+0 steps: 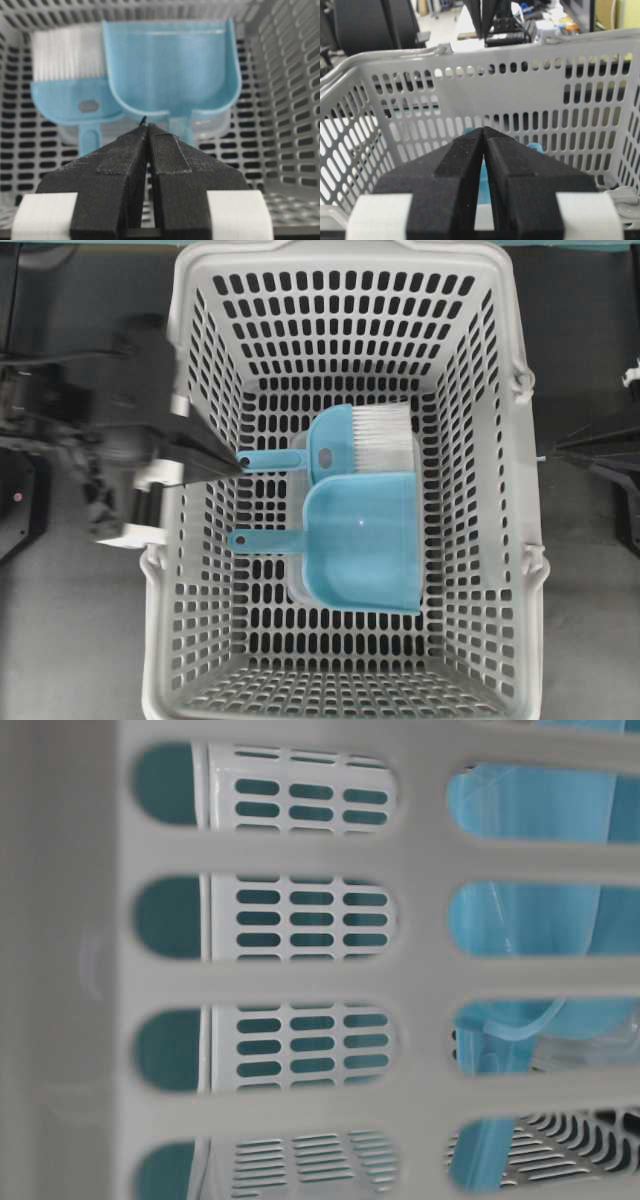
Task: Pick up the dustpan from the shopping basket with the left arm.
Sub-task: 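Move the left gripper over the basket toward the blue dustpan handle, then lower the open left gripper around the dustpan handle and close it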
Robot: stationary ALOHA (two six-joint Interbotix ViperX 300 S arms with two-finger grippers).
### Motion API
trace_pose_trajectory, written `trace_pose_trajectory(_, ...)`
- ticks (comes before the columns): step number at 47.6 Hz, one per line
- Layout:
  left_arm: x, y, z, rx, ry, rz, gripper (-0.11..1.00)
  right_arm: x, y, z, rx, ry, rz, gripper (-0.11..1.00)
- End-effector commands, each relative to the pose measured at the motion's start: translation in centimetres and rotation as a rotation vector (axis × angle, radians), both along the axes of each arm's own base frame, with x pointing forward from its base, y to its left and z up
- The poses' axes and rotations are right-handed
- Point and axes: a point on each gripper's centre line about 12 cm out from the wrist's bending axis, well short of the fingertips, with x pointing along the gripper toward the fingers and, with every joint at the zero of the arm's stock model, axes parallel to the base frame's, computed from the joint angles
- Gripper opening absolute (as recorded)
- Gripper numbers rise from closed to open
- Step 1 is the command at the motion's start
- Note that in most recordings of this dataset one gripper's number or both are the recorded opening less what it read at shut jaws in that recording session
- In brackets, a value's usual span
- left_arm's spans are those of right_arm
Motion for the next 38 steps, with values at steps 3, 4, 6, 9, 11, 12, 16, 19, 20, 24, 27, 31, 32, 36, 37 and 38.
trace_pose_trajectory(3,1.6,-0.3,1.5,-0.001,-0.028,-0.006,0.07,0.1,0.1,1.0,0.005,-0.034,0.002,0.02)
trace_pose_trajectory(4,1.7,-0.3,1.5,0.0,-0.025,-0.006,0.09,0.1,0.1,1.0,0.005,-0.034,0.002,0.04)
trace_pose_trajectory(6,2.0,-0.4,1.3,0.002,-0.009,-0.008,0.15,0.1,0.1,0.9,0.006,-0.029,0.002,0.12)
trace_pose_trajectory(9,2.5,-0.5,0.8,0.003,0.023,-0.009,0.27,0.1,0.1,0.8,0.007,-0.023,0.003,0.28)
trace_pose_trajectory(11,2.8,-0.6,0.3,0.006,0.052,-0.007,0.36,0.1,0.1,0.8,0.01,-0.021,0.002,0.41)
trace_pose_trajectory(12,3.0,-0.6,-0.1,0.007,0.073,-0.007,0.41,0.1,0.1,0.8,0.01,-0.021,0.002,0.49)
trace_pose_trajectory(16,4.1,-1.2,-1.5,0.013,0.157,-0.017,0.64,0.2,0.1,0.8,0.009,-0.02,0.003,0.71)
trace_pose_trajectory(19,5.0,-1.6,-2.3,0.02,0.209,-0.025,0.79,0.2,0.1,0.8,0.007,-0.017,0.003,0.81)
trace_pose_trajectory(20,5.2,-1.8,-2.7,0.022,0.227,-0.028,0.83,0.2,0.1,0.7,0.007,-0.015,0.003,0.81)
trace_pose_trajectory(24,6.3,-2.4,-4.4,0.034,0.325,-0.039,0.9,0.2,0.1,0.7,0.007,-0.009,0.003,0.78)
trace_pose_trajectory(27,6.9,-2.7,-5.9,0.041,0.393,-0.04,0.89,0.1,0.1,0.6,0.006,-0.007,0.003,0.76)
trace_pose_trajectory(31,7.5,-2.9,-7.7,0.048,0.473,-0.038,0.89,0.1,0.1,0.6,0.006,-0.006,0.003,0.76)
trace_pose_trajectory(32,7.5,-3.0,-8.1,0.05,0.488,-0.039,0.88,0.1,0.1,0.6,0.006,-0.007,0.003,0.76)
trace_pose_trajectory(36,7.8,-3.1,-10.0,0.051,0.554,-0.032,0.88,0.1,0.1,0.5,0.006,-0.004,0.003,0.76)
trace_pose_trajectory(37,7.9,-3.1,-10.4,0.05,0.563,-0.029,0.88,0.1,0.1,0.5,0.006,-0.004,0.003,0.76)
trace_pose_trajectory(38,7.9,-3.1,-10.7,0.049,0.569,-0.025,0.88,0.1,0.1,0.5,0.008,-0.003,0.003,0.76)
